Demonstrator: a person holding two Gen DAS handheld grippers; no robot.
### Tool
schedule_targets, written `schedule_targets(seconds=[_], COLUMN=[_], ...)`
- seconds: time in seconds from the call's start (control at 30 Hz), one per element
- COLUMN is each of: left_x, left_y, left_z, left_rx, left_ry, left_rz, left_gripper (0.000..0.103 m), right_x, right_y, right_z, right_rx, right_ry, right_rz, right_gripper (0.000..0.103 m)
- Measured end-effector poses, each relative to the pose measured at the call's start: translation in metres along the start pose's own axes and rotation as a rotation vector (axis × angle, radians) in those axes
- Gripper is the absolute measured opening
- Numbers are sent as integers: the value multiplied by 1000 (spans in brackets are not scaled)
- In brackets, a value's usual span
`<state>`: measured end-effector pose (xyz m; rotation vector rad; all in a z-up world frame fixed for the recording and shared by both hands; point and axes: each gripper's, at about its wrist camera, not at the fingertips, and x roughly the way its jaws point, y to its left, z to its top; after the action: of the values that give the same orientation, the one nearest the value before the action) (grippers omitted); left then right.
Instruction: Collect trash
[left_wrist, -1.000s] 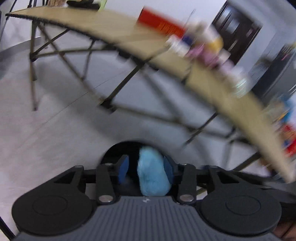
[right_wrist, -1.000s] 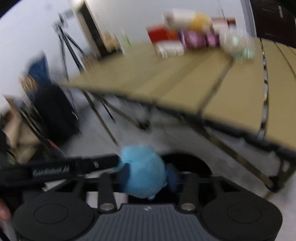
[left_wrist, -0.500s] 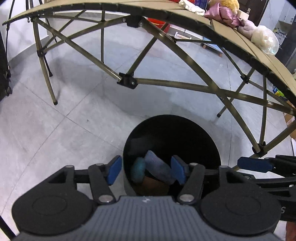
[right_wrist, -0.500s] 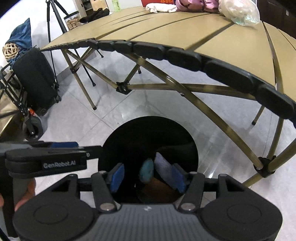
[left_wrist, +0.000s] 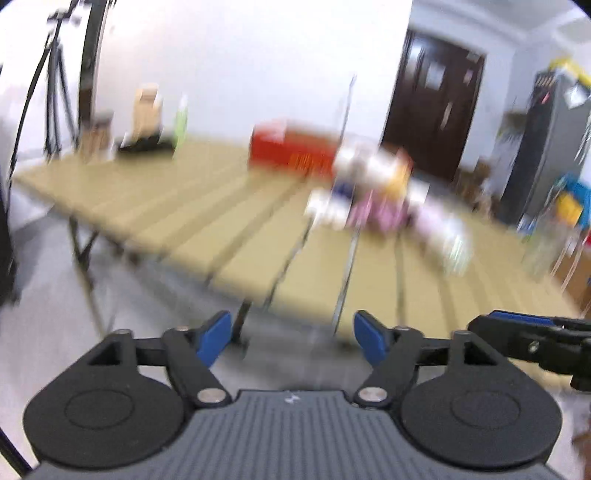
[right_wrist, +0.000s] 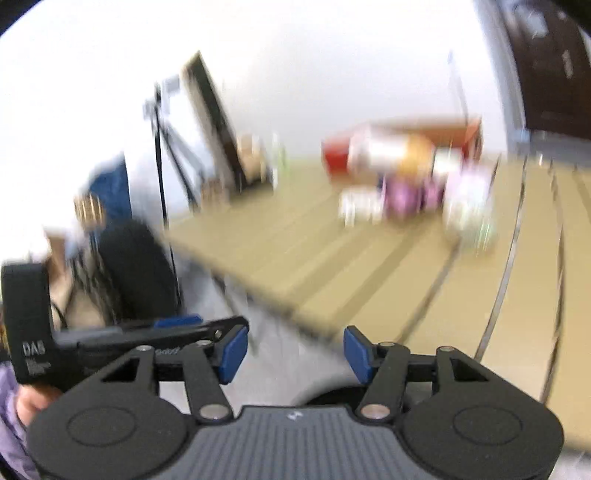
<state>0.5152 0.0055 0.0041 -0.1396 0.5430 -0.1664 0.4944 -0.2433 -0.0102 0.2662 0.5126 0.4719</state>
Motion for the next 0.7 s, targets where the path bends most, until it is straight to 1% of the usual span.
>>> schedule_targets(seconds=[0.03, 0.07, 0.13, 0.17, 0.2, 0.23, 0.27, 0.3, 0.37, 0.4, 0.47, 0.5, 0.53, 0.57, 0.6, 0.63, 0.7], left_x=[5, 13, 38, 52, 70, 88, 109, 128, 163, 178, 202, 213, 219, 223, 225, 228, 232], left_y=[-5, -10, -23, -28, -33, -35, -37, -39, -39, -37, -25, -22, -17, -13, -9, -3, 4], left_z=[16, 32, 68, 82, 99, 114, 128, 140, 157, 161, 156, 151, 143, 137, 132, 127, 119], left_rx=[9, 21, 56, 63, 52, 27, 1, -21, -96, -122, -228, -261, -290, -298, -306, -321, -345], left_ry=[-14, -29, -97, -117, -126, -119, -103, -85, -47, -18, 44, 89, 104, 113, 125, 129, 155], left_rz=[-25, -39, -55, -60, -63, -79, -110, -125, -92, -97, -146, -172, -215, -241, -255, -263, -265], left_gripper=[79, 79, 79, 80, 81, 81, 82, 82, 82, 82, 81, 68, 53, 49, 48, 46, 45], right_x=[-2, -1, 11, 22, 33, 46, 59, 75, 107, 124, 158, 172, 185, 197, 209, 217, 224], right_y=[-7, -17, -41, -55, -68, -81, -94, -106, -128, -134, -144, -148, -151, -155, -156, -159, -156], right_z=[12, 25, 53, 68, 81, 94, 106, 117, 132, 137, 143, 144, 143, 141, 136, 131, 122], right_rx=[-21, -41, -42, -29, -6, 26, 58, 99, 185, 211, 242, 251, 270, 291, 297, 294, 301], right_ry=[-48, -78, -98, -104, -110, -115, -112, -113, -130, -125, -101, -86, -69, -42, -9, 30, 32], right_rz=[-38, -91, -192, -216, -225, -223, -206, -182, -124, -108, -120, -117, -114, -104, -94, -105, -88], right_gripper=[61, 62, 63, 63, 63, 62, 62, 62, 59, 58, 56, 56, 54, 54, 53, 50, 52])
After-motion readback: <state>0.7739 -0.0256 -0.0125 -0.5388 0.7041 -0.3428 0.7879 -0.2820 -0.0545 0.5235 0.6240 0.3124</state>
